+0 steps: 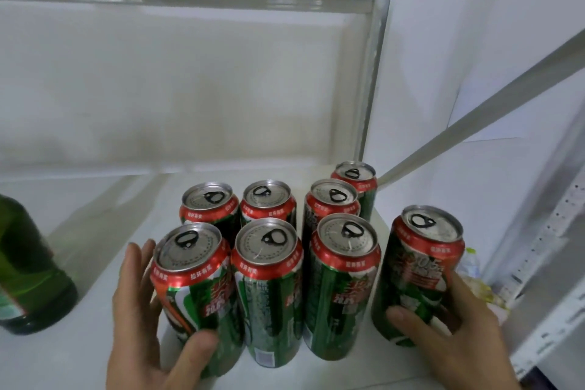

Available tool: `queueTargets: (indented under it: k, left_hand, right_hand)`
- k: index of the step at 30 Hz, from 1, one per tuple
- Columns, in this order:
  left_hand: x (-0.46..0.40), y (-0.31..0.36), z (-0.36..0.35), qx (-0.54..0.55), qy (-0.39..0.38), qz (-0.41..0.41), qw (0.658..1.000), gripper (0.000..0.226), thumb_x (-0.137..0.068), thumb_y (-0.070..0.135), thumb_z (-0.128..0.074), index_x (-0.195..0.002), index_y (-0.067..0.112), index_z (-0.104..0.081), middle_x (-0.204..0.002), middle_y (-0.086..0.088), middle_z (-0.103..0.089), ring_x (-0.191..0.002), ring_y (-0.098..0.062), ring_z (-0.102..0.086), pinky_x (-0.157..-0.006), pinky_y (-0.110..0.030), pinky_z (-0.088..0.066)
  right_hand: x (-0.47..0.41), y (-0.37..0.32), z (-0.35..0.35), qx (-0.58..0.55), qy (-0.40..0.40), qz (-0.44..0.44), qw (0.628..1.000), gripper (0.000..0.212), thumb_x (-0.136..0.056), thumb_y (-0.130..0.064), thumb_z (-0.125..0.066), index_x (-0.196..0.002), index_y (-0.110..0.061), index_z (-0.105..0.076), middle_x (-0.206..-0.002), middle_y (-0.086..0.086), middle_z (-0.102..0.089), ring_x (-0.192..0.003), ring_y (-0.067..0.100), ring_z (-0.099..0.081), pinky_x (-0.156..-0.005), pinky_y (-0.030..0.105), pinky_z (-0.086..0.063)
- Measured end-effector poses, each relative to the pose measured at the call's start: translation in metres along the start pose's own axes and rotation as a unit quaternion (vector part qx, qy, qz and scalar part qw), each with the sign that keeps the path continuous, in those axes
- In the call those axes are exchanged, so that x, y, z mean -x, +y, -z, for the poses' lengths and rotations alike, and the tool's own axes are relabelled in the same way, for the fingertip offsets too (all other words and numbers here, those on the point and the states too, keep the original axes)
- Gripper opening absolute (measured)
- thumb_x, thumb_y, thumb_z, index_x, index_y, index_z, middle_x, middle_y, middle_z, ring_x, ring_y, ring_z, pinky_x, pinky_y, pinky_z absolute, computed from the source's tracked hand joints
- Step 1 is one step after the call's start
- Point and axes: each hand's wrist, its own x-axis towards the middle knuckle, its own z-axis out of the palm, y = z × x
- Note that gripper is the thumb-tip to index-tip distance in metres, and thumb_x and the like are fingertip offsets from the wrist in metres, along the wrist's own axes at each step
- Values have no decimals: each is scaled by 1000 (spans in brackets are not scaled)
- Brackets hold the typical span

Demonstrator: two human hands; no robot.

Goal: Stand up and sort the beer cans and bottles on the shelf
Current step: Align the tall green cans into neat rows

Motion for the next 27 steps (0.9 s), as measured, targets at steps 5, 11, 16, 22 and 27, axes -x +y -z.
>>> queueTargets:
  k: [5,11,16,22,27]
  left_hand:
    - [6,7,-6,-11,-49,78,996,114,-56,22,-87,-154,46,-35,-144,19,-60,-124,-1,-64,-88,-22,-60]
    - [1,25,-12,7,-58,150,987,105,-44,-2,-83,-128,49,-47,-103,30,-75,-93,6,-74,-62,-9,-56]
    - [0,26,-11,21,-63,152,986,105,-41,6,-88,-128,48,-48,-106,30,-73,-97,7,-72,-64,-7,-55]
    - [0,18,-6,20,-79,148,986,102,-39,27,-100,-116,69,-50,-117,29,-71,-108,5,-69,-71,-7,-56]
    - [0,17,-8,-2,-82,133,988,105,-44,8,-93,-116,70,-49,-116,32,-70,-107,9,-68,-70,-5,-55]
  right_hand:
    - [10,-5,4,-27,-63,5,998,77,-22,-64,-95,-95,-56,-72,-94,-25,-77,-86,-1,-75,-80,22,-61]
    - [10,-6,6,-16,-101,9,995,112,-10,-75,-90,-112,-37,-62,-102,-19,-78,-94,4,-75,-73,13,-59]
    - [13,-14,5,-7,-136,12,991,110,-13,-73,-92,-114,-43,-60,-106,-21,-77,-99,2,-74,-86,28,-59]
    - [1,14,25,15,-183,84,979,27,-89,1,-70,-98,-25,-68,-94,-2,-76,-116,20,-67,-79,28,-56]
    - [-41,-39,16,-199,30,40,979,17,-102,-15,-56,-104,-21,-71,-108,1,-76,-106,9,-71,-91,25,-55]
